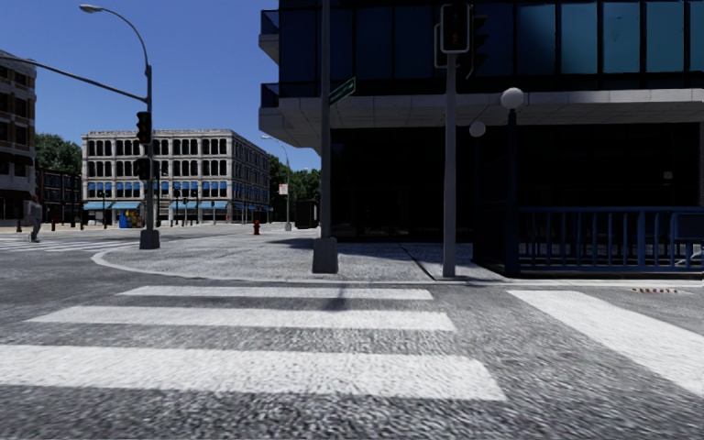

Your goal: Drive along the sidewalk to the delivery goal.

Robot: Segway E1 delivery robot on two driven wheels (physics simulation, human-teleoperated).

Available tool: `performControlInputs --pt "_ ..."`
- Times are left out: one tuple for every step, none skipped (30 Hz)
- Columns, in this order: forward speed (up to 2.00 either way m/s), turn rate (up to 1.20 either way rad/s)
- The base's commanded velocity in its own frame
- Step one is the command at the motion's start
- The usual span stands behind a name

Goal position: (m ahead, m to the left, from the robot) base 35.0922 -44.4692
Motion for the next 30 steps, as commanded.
performControlInputs --pt "1.54 0.07" --pt "1.53 0.07" --pt "1.53 0.07" --pt "1.53 0.07" --pt "1.53 0.07" --pt "1.53 0.07" --pt "1.53 0.07" --pt "1.53 0.07" --pt "1.53 0.07" --pt "1.53 0.07" --pt "1.53 0.07" --pt "1.53 0.07" --pt "1.52 0.07" --pt "1.52 0.07" --pt "1.52 0.07" --pt "1.52 0.07" --pt "1.52 0.07" --pt "1.52 0.07" --pt "1.52 0.08" --pt "1.52 0.08" --pt "1.52 0.08" --pt "1.52 0.08" --pt "1.52 0.08" --pt "1.52 0.08" --pt "1.52 0.08" --pt "1.52 0.07" --pt "1.52 0.06" --pt "1.52 0.06" --pt "1.52 0.06" --pt "1.52 0.00"
